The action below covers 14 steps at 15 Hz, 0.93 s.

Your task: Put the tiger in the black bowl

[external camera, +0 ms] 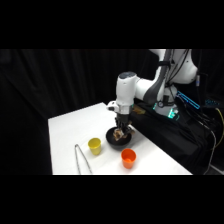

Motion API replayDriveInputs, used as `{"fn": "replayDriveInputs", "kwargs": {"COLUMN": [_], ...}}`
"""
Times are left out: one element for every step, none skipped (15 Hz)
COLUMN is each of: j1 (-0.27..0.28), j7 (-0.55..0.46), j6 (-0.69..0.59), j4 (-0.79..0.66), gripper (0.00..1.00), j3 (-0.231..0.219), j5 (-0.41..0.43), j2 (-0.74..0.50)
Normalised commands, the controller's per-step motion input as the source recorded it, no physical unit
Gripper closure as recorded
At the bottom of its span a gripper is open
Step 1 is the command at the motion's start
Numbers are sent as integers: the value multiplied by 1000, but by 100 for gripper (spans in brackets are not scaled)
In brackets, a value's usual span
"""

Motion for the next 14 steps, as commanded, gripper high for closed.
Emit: {"fn": "replayDriveInputs", "kwargs": {"j1": [-20,-4,8,4,7,8,-5,-18,-17,-11,-18,-31,-45,-65], "j7": [-207,-154,-129,-142,-133,-116,-127,-139,-115,-86,-99,-123,-143,-221], "j6": [172,82,-25,-124,-190,-291,-357,-396,-452,-498,-519,-547,-609,-660], "j4": [225,226,219,188,161,151,145,135,127,120,108,103,124,141], "gripper": [43,33,25,16,9,1,0,0,0,0,0,0,0,0], "j3": [-92,-122,-136,-120,-111,-97,-62,-34,-24,-22,1,25,36,60], "j5": [46,-8,-45,-34,-51,-55,-18,6,2,-27,-8,30,56,131], "j2": [217,160,90,-6,-72,-136,-172,-215,-264,-296,-337,-376,-394,-421]}}
